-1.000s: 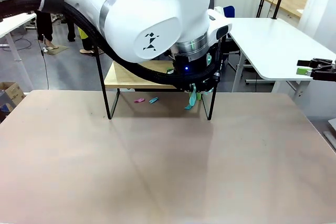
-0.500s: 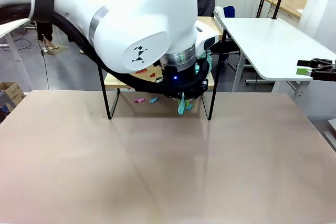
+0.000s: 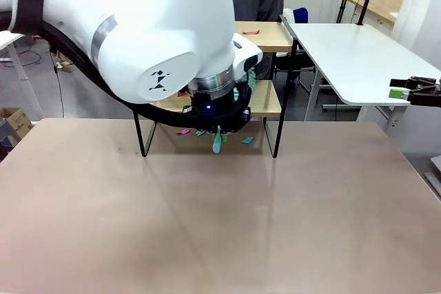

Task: Clean the shelf.
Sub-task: Clean the specific section of the Shelf indicated by the human with the Duster.

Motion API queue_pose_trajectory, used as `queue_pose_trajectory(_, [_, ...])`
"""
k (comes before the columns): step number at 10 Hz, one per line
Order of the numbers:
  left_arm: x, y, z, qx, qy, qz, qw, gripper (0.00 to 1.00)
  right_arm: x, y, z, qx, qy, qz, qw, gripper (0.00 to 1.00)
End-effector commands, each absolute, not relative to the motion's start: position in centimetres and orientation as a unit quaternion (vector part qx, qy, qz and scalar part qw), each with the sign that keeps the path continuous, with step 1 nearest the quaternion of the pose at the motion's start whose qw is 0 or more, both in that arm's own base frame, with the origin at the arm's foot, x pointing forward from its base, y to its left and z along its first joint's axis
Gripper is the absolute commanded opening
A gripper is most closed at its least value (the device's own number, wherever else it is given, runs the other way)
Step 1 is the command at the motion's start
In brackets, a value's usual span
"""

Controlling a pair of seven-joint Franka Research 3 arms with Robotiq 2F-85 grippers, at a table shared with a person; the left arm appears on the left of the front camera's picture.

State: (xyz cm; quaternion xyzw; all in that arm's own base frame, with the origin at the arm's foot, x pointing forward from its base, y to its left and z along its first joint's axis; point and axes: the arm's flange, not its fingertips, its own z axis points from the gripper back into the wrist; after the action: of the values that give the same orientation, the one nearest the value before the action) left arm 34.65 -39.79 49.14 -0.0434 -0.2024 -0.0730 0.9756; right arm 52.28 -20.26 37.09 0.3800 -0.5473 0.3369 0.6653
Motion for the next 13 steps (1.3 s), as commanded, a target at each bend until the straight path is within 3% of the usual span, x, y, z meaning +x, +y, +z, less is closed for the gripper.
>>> queue_pose_trajectory(1, [34.4, -37.6, 48.6, -0.012, -0.209, -0.035, 0.977, 0.13, 52.3, -20.1, 37.4, 0.379, -0.549, 0.339, 0.663, 1.00])
queue_pose_trajectory(3, [34.4, -35.5, 48.6, 0.017, -0.202, -0.018, 0.979, 0.13, 52.3, -20.1, 37.4, 0.379, -0.549, 0.339, 0.663, 1.00])
queue_pose_trajectory(9, [33.7, -30.9, 50.3, 0.220, -0.182, 0.021, 0.958, 0.13, 52.3, -20.1, 37.4, 0.379, -0.549, 0.339, 0.663, 1.00])
queue_pose_trajectory(11, [33.2, -31.4, 51.9, 0.274, -0.203, 0.038, 0.939, 0.13, 52.3, -20.1, 37.4, 0.379, -0.549, 0.339, 0.663, 1.00])
queue_pose_trajectory(12, [32.9, -31.9, 52.5, 0.276, -0.224, 0.054, 0.933, 0.13, 52.3, -20.1, 37.4, 0.379, -0.549, 0.339, 0.663, 1.00])
queue_pose_trajectory(13, [32.9, -32.8, 53.1, 0.210, -0.235, 0.019, 0.949, 0.13, 52.3, -20.1, 37.4, 0.379, -0.549, 0.339, 0.663, 1.00])
